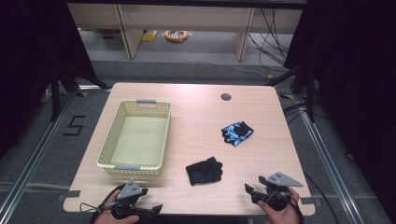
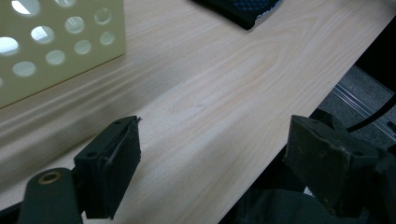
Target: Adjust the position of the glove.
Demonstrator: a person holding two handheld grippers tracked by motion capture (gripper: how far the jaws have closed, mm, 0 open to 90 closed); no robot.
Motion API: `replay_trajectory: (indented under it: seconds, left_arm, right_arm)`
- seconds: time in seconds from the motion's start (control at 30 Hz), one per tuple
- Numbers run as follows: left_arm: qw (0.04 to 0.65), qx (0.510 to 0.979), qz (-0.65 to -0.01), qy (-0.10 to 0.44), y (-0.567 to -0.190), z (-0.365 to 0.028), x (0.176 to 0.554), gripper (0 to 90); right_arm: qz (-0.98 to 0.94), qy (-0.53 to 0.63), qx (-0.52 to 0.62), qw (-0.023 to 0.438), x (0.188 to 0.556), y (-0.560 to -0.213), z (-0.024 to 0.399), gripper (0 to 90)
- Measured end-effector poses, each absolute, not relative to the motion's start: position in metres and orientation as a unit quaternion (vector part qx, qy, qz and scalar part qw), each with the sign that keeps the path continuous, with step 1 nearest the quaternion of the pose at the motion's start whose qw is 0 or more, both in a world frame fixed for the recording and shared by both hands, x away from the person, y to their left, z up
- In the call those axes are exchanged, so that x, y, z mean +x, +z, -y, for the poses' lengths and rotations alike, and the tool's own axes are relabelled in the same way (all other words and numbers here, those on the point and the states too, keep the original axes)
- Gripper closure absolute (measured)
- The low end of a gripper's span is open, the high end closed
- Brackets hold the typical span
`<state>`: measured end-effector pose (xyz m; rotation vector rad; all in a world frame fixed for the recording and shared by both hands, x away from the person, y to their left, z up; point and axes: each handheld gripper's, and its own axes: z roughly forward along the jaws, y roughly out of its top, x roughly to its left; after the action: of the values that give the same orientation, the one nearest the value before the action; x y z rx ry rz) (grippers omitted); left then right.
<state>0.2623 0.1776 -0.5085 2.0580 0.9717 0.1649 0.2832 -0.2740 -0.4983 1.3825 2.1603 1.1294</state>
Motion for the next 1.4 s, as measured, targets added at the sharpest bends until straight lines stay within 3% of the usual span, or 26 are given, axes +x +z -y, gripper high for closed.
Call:
replay_trajectory:
  seconds: [0.57, 0.77, 0.83, 1.4]
  left_arm:
    - [0.421, 0.818, -0.386, 0.067, -0.507, -0.175, 0.263, 17.6]
    - [0.416, 0.827, -0.371, 0.079, -0.505, -0.172, 0.262, 17.8]
    - [0.438, 0.81, -0.386, 0.057, -0.505, -0.166, 0.263, 18.3]
    - [0.448, 0.823, -0.345, 0.056, -0.498, -0.117, 0.288, 30.7]
  right_arm:
    - [-0.755, 0.391, 0.5, 0.165, 0.283, -0.498, 0.27, 34.8]
    - [-0.765, 0.393, 0.477, 0.183, 0.289, -0.499, 0.271, 35.4]
    - [-0.767, 0.398, 0.473, 0.17, 0.292, -0.497, 0.267, 36.8]
    - [-0.801, 0.392, 0.419, 0.167, 0.318, -0.488, 0.228, 44.9]
